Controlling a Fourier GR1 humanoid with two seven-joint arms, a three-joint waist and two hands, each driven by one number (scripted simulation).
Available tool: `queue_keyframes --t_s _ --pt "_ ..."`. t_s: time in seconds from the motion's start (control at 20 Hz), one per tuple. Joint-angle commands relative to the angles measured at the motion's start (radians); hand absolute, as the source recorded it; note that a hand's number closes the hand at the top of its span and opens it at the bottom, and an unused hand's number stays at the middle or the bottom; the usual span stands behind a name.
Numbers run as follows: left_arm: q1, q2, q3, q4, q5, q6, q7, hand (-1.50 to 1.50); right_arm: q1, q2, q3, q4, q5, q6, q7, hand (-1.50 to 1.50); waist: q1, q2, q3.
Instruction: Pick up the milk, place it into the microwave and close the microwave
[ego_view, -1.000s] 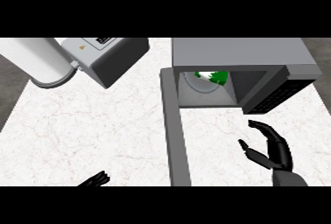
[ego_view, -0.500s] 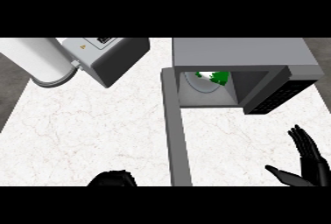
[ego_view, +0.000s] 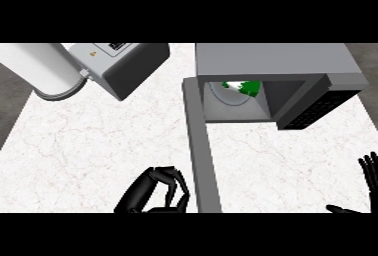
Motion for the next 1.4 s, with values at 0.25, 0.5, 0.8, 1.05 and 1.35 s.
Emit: queue_keyframes --t_s 0.25,0.5,0.8,1.05,1.35 --pt "-0.186 -0.012 -0.195 0.254 -0.004 -0.111 0.166 1.5 -0.002 -0.025 0.003 -0.027 -0.039 0.103 -0.05 -1.5 -0.008 0.002 0.0" --pt "-0.306 -0.012 -0.38 0.425 0.063 0.091 0.029 1.5 -0.018 -0.05 0.022 -0.052 -0.052 0.147 -0.015 -1.5 -0.011 0.003 -0.001" --pt "-0.428 -0.012 -0.532 0.441 0.278 0.271 -0.011 1.5 -0.007 -0.047 0.058 -0.124 -0.068 0.184 -0.032 -1.5 -0.04 0.007 -0.002" --pt "-0.481 -0.011 -0.609 0.443 0.391 0.398 -0.023 -1.5 -0.046 -0.061 0.078 -0.219 -0.101 0.174 0.043 -1.5 -0.088 0.013 -0.005" --pt "-0.637 -0.012 -0.608 0.468 0.502 0.499 -0.012 1.5 -0.043 -0.077 0.098 -0.284 -0.135 0.194 0.093 -1.5 -0.122 0.019 -0.005"
